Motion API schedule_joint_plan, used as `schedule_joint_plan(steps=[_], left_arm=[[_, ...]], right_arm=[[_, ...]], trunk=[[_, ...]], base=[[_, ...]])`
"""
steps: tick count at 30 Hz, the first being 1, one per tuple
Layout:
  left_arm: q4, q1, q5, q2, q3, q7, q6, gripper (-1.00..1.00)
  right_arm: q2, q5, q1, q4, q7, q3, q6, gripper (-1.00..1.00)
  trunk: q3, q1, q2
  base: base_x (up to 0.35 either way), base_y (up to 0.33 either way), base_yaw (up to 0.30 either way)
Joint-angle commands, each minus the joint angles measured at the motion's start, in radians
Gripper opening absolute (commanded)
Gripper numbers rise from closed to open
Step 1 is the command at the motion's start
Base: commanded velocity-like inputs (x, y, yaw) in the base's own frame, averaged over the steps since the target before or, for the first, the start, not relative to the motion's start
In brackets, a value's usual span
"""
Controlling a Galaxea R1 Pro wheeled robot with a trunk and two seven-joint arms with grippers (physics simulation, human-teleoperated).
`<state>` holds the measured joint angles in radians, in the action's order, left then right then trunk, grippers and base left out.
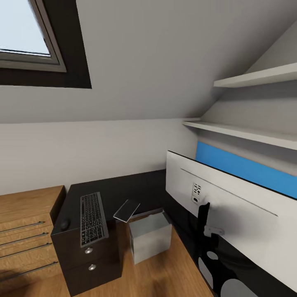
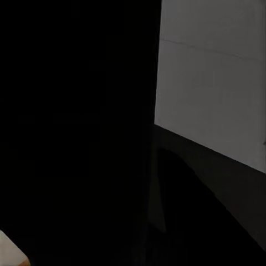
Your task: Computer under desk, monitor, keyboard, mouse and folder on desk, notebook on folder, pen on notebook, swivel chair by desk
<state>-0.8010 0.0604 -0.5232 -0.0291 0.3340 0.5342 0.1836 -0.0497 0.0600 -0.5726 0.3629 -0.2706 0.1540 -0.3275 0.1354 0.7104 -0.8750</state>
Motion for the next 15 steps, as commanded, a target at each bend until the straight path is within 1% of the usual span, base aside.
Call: schedule_joint_plan(steps=[1,15], left_arm=[[-0.001,-0.001,-0.011,-0.002,0.006,0.006,0.007,1.0],[-0.001,-0.001,-0.009,-0.002,0.006,0.006,0.007,1.0]], right_arm=[[-0.001,0.001,0.0,-0.001,0.001,0.004,-0.004,-1.0],[0.001,-0.003,0.0,-0.001,0.001,0.007,-0.005,-1.0]], trunk=[[0.001,0.0,-0.001],[0.001,0.0,-0.001]], base=[[0.0,0.0,0.0],[0.0,0.0,0.0]])
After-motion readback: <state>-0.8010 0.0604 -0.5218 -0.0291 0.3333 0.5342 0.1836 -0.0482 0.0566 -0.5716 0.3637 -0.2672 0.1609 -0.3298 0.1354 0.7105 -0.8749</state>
